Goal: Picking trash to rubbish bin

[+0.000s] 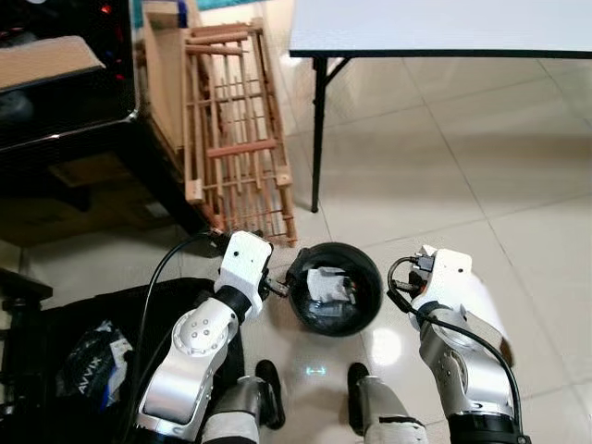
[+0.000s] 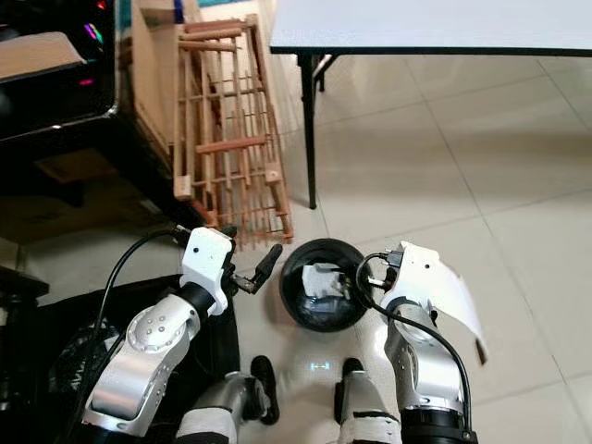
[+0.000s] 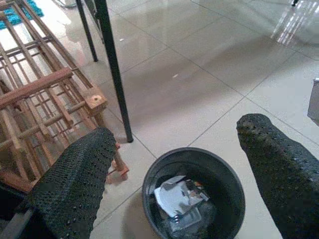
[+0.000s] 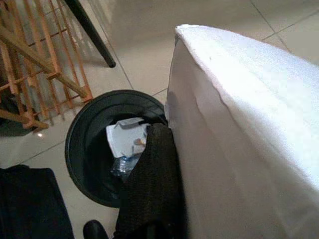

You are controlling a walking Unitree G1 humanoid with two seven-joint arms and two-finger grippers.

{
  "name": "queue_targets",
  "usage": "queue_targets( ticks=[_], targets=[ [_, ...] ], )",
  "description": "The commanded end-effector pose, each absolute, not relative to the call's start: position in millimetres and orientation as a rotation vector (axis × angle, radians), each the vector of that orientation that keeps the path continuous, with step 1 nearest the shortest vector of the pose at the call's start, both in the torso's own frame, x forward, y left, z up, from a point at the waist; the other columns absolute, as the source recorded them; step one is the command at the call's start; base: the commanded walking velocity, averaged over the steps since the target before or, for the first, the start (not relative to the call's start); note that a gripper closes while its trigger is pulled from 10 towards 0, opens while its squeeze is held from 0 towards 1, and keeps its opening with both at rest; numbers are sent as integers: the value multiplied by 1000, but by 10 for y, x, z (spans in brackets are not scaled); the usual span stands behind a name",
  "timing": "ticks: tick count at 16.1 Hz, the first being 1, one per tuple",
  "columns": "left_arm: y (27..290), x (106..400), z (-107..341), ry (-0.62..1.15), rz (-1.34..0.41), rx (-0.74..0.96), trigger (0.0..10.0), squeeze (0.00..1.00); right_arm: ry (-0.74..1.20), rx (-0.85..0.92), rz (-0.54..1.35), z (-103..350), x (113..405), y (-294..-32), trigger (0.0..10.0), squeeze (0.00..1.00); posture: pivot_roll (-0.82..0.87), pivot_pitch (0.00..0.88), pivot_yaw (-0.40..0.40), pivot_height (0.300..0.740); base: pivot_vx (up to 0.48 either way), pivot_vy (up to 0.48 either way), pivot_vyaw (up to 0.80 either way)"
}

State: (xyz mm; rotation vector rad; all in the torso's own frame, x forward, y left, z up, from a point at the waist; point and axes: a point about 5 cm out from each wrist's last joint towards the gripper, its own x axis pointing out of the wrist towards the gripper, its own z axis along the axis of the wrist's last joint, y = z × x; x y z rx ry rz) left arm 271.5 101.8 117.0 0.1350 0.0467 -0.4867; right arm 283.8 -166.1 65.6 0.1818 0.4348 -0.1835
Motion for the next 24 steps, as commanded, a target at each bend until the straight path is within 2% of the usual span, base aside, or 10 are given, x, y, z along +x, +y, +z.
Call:
queue_targets(
  ticks=[1, 5, 19, 24],
  targets=[
    [1043, 2677, 1096, 78, -493, 143, 10000, 0, 468, 190, -197, 590, 2795, -1665, 10000, 0, -5, 347, 73, 740, 0, 0, 0],
    [1023, 2667, 1100, 79, -505, 133, 10000, 0, 480, 202, -183, 578, 2786, -1630, 10000, 0, -8, 349, 70, 740, 0, 0, 0],
    [1001, 2672, 1085, 80, -501, 136, 10000, 0, 493, 193, -194, 565, 2788, -1687, 10000, 0, -16, 349, 64, 740, 0, 0, -687],
    [989, 2673, 1092, 79, -508, 132, 10000, 0, 484, 190, -197, 580, 2800, -1694, 10000, 0, -16, 351, 64, 740, 0, 0, -99]
  ],
)
